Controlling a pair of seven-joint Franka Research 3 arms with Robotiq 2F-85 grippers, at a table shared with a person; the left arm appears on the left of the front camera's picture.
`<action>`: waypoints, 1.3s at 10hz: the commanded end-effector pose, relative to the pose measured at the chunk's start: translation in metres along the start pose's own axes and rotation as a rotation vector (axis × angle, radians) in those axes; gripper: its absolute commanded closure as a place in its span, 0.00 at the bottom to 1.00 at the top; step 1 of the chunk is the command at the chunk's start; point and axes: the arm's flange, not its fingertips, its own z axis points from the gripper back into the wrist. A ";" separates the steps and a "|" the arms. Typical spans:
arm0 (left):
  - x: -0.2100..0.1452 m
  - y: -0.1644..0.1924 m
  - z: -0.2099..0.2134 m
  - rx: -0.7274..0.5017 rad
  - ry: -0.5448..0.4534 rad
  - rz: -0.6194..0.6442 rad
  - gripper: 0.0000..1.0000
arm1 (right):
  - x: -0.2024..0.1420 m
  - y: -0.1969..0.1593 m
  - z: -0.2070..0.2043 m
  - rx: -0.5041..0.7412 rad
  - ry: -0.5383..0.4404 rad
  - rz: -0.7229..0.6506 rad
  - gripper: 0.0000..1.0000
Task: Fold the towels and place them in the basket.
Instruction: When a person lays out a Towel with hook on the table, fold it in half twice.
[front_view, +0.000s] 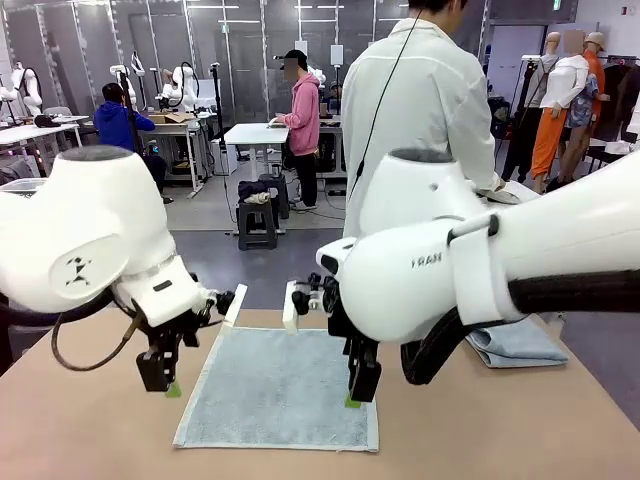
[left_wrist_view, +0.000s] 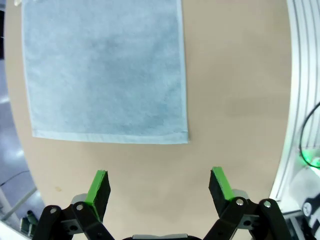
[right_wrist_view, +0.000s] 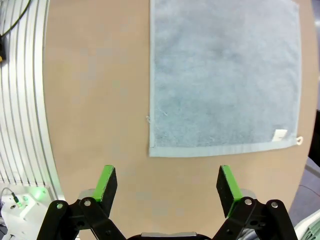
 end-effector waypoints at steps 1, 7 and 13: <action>-0.006 -0.016 -0.018 -0.002 0.036 0.035 0.00 | 0.004 0.002 -0.033 0.002 0.026 -0.004 0.00; -0.014 -0.034 -0.090 -0.052 0.098 0.071 0.00 | -0.007 0.013 -0.094 0.016 0.167 -0.042 0.00; -0.015 -0.025 -0.100 0.009 0.043 0.086 0.00 | -0.017 0.013 -0.112 -0.016 0.219 -0.069 0.00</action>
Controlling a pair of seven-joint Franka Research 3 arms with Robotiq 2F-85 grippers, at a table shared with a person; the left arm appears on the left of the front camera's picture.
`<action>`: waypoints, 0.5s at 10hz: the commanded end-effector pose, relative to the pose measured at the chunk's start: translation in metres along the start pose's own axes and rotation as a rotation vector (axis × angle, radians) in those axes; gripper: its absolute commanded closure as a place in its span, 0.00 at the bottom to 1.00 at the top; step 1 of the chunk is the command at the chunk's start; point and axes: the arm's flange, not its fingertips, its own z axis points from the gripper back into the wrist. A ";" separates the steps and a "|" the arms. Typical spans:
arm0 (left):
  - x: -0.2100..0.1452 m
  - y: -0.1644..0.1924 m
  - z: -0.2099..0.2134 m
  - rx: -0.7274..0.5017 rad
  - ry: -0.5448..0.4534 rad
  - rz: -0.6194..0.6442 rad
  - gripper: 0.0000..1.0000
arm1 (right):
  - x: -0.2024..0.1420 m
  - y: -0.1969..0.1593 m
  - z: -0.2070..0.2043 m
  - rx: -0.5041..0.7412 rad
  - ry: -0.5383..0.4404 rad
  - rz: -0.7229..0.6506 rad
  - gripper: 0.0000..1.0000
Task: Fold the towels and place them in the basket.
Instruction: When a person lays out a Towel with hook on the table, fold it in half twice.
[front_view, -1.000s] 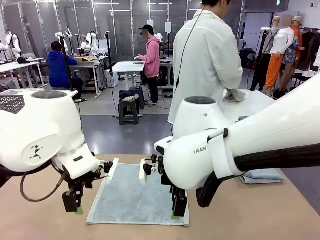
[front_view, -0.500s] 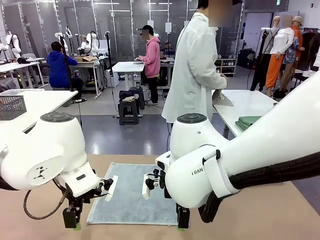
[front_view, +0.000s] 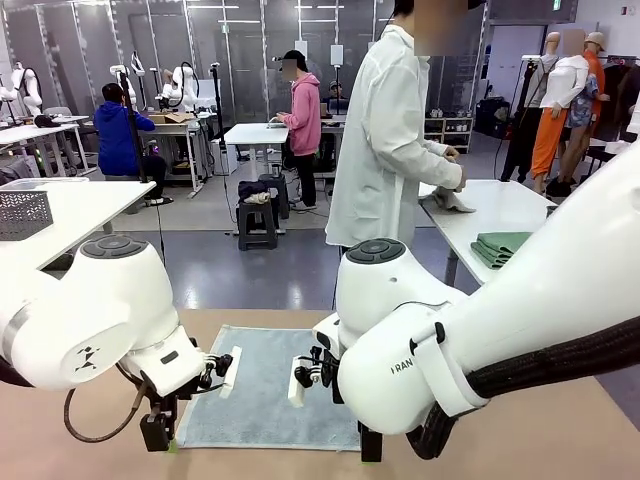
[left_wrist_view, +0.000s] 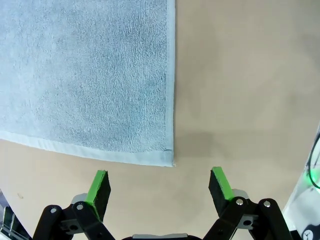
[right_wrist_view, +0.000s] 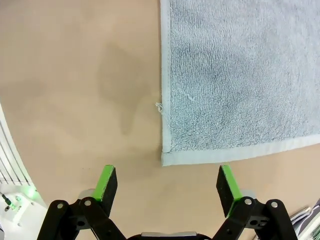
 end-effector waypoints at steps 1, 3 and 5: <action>0.000 -0.001 -0.001 -0.005 0.003 0.000 0.00 | 0.004 -0.001 -0.006 -0.026 0.017 -0.047 0.00; 0.000 -0.001 -0.001 -0.005 0.003 0.000 0.00 | 0.000 0.000 0.000 0.000 0.000 0.000 0.00; 0.000 0.000 0.000 -0.002 0.001 -0.001 0.00 | -0.001 -0.001 -0.002 0.000 0.005 -0.009 0.00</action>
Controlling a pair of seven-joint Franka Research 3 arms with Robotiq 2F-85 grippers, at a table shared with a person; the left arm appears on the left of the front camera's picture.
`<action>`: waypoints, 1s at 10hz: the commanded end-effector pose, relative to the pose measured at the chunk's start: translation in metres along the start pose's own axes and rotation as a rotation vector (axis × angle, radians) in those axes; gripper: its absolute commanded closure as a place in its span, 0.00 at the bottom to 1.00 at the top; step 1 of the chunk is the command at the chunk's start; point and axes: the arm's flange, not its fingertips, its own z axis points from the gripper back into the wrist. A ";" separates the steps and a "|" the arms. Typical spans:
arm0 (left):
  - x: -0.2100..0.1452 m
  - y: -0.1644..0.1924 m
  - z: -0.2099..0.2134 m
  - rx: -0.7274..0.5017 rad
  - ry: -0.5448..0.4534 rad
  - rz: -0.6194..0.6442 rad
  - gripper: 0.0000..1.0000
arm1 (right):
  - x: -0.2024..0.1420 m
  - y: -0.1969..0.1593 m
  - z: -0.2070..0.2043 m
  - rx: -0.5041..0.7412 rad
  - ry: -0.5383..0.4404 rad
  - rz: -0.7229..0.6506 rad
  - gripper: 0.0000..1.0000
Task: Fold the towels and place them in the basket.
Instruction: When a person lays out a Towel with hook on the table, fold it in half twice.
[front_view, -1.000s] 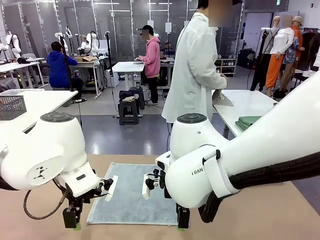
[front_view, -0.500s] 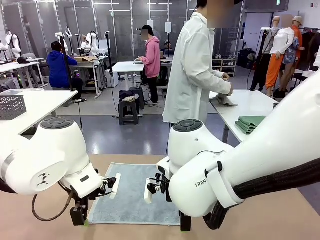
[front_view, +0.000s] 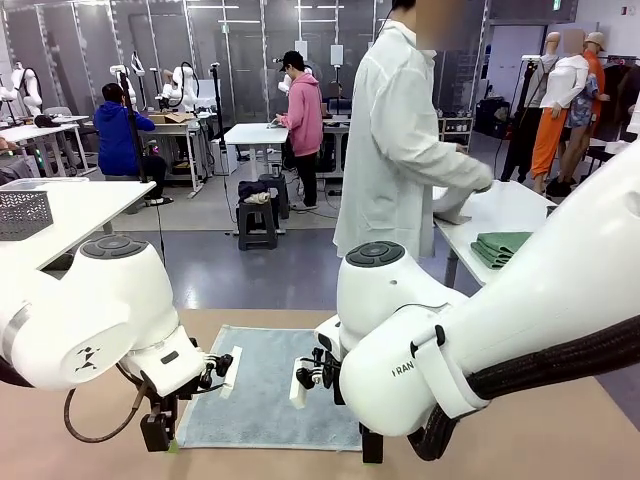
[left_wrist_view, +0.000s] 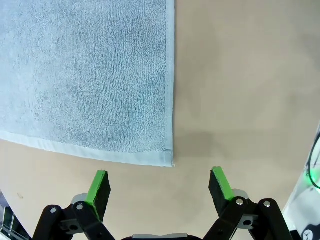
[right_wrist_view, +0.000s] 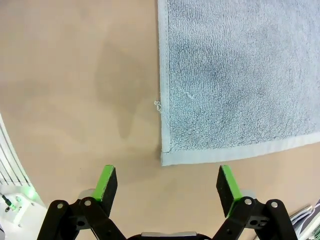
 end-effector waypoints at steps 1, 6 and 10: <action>0.002 0.001 0.000 0.004 0.004 -0.013 0.00 | 0.000 -0.003 0.003 0.000 -0.002 -0.001 0.00; -0.004 0.000 -0.023 -0.019 -0.041 -0.017 0.00 | -0.007 -0.008 -0.013 -0.012 -0.033 0.005 0.00; -0.005 0.000 -0.032 -0.031 -0.062 -0.024 0.00 | -0.012 -0.012 -0.026 0.002 -0.057 0.012 0.00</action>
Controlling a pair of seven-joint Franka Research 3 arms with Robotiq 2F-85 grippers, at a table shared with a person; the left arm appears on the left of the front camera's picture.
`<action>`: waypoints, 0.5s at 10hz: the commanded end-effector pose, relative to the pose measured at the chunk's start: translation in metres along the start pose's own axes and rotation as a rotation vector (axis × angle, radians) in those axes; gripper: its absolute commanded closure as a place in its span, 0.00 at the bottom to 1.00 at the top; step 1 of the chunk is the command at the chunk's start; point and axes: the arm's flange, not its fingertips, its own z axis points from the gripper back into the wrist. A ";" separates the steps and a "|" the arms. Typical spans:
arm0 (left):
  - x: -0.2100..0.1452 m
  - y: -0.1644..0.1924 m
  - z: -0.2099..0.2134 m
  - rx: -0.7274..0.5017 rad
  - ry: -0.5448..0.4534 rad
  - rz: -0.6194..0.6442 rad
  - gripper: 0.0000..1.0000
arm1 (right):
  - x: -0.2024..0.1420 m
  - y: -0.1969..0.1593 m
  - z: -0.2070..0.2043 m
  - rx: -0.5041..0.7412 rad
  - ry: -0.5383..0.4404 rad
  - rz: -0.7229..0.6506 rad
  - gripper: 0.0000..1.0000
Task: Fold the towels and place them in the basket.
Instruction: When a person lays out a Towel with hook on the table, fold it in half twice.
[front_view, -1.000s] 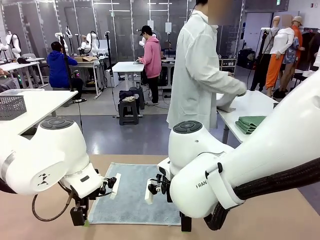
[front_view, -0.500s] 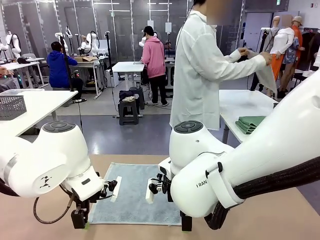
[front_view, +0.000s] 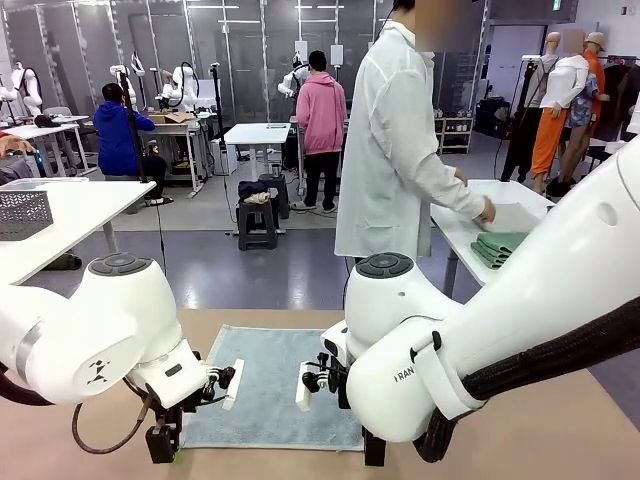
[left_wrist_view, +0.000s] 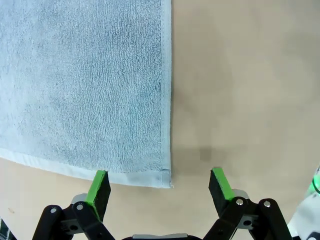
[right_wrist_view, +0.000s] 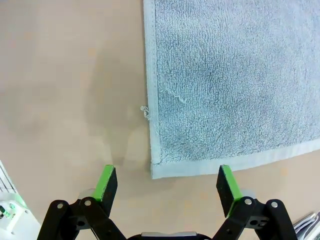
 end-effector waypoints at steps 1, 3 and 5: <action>-0.005 -0.001 -0.002 -0.001 -0.042 -0.018 0.00 | -0.005 -0.002 -0.005 0.005 -0.024 0.015 0.00; -0.004 0.000 -0.004 0.004 -0.038 -0.031 0.19 | -0.008 -0.004 -0.008 0.004 -0.031 0.018 0.20; -0.005 0.002 -0.006 -0.002 -0.041 -0.020 0.18 | -0.009 -0.005 -0.009 0.018 -0.029 0.003 0.15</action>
